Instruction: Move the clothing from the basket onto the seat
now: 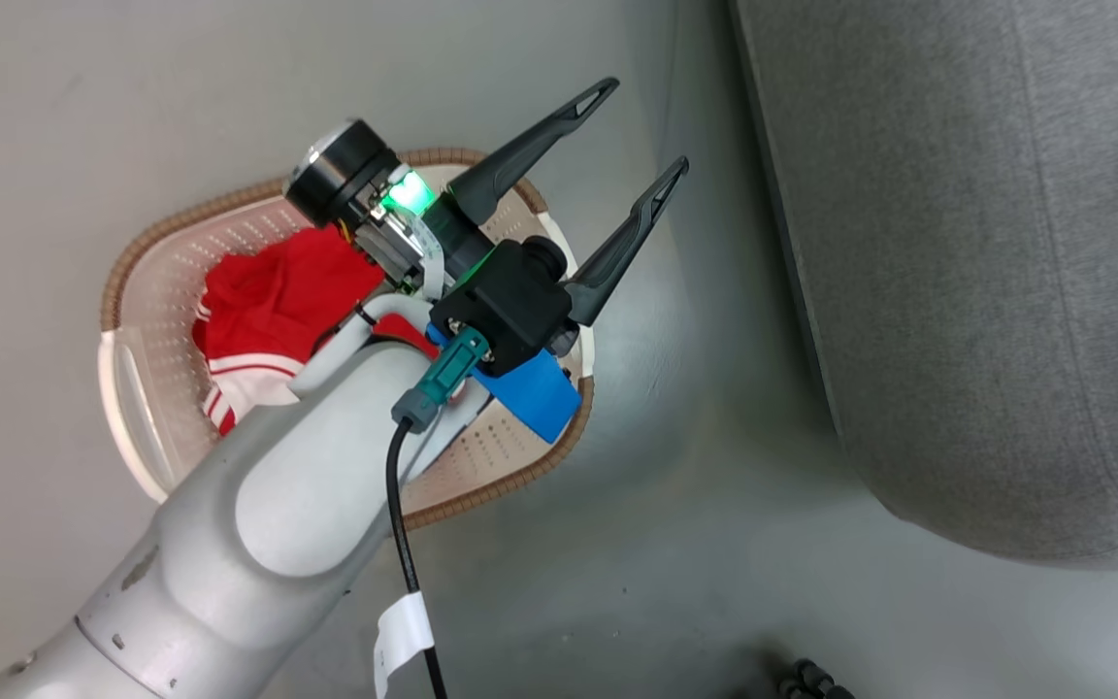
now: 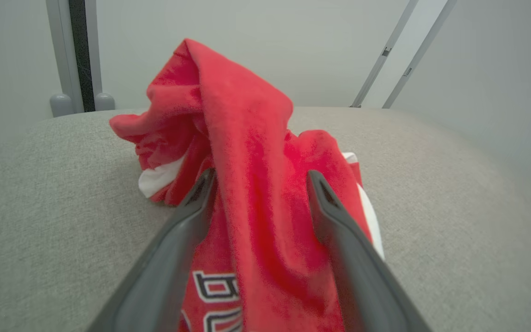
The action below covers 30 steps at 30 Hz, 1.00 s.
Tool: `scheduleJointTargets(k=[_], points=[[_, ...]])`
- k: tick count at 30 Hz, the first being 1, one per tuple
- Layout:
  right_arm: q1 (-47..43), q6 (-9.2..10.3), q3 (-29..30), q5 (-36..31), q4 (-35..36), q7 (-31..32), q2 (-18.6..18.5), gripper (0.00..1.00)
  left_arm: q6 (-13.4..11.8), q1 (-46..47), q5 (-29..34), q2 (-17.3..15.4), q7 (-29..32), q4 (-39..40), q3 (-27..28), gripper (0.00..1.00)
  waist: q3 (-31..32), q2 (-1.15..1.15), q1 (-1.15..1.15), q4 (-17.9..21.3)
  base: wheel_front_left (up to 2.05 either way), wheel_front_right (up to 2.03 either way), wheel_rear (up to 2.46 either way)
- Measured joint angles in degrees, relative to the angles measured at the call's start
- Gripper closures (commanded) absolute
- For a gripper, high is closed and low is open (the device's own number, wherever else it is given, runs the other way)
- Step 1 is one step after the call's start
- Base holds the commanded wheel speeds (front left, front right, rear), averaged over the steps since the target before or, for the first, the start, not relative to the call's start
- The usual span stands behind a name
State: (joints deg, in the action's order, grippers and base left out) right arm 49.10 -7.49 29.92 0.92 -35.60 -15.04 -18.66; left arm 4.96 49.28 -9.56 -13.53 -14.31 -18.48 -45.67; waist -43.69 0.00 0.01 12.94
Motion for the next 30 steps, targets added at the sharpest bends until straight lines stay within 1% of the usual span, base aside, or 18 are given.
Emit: scheduleJointTargets(k=[4,8,13,15,18,24,30], points=[[-7.4,-0.01,-2.2,0.2,3.8,0.0,0.5,0.00,-0.9,-2.2,-1.3,1.0,-0.5,-1.2,0.7,0.00,3.7,0.00,-0.01,-0.5,0.00,0.00,0.00],[-13.6,-0.01,-3.7,0.8,10.3,0.0,1.6,0.00,-1.9,-4.9,-2.7,1.2,-0.7,-0.9,2.8,0.00,8.0,0.00,-0.01,-0.9,0.00,0.00,0.00],[-20.7,-0.01,-7.3,0.8,18.1,0.0,4.8,0.00,-3.2,-10.7,-4.1,1.1,-0.7,0.8,7.2,0.00,13.9,0.00,-0.01,-1.5,0.00,0.00,0.00],[-23.2,-0.01,-9.3,0.8,21.0,0.0,6.2,0.00,-3.8,-13.1,-4.5,1.0,-0.7,1.4,9.3,0.00,16.2,0.00,-0.01,-1.8,0.00,0.00,0.00],[-26.7,0.00,-12.0,1.4,24.6,0.0,7.5,0.00,-4.7,-16.6,-5.0,0.9,-0.7,2.3,13.2,0.00,19.6,0.00,-0.01,-2.4,0.00,0.00,0.00],[-33.4,-0.01,-18.0,1.8,28.5,0.0,9.6,0.00,-5.4,-23.8,-4.9,1.6,-0.7,4.3,20.8,0.00,25.9,0.00,-0.02,-4.8,0.00,0.00,0.00],[-37.5,0.00,-21.2,2.6,30.4,0.0,11.6,0.00,-5.2,-30.3,-3.7,3.2,-0.7,5.9,27.6,0.00,31.2,0.01,-0.02,-7.9,0.00,0.00,0.00]])
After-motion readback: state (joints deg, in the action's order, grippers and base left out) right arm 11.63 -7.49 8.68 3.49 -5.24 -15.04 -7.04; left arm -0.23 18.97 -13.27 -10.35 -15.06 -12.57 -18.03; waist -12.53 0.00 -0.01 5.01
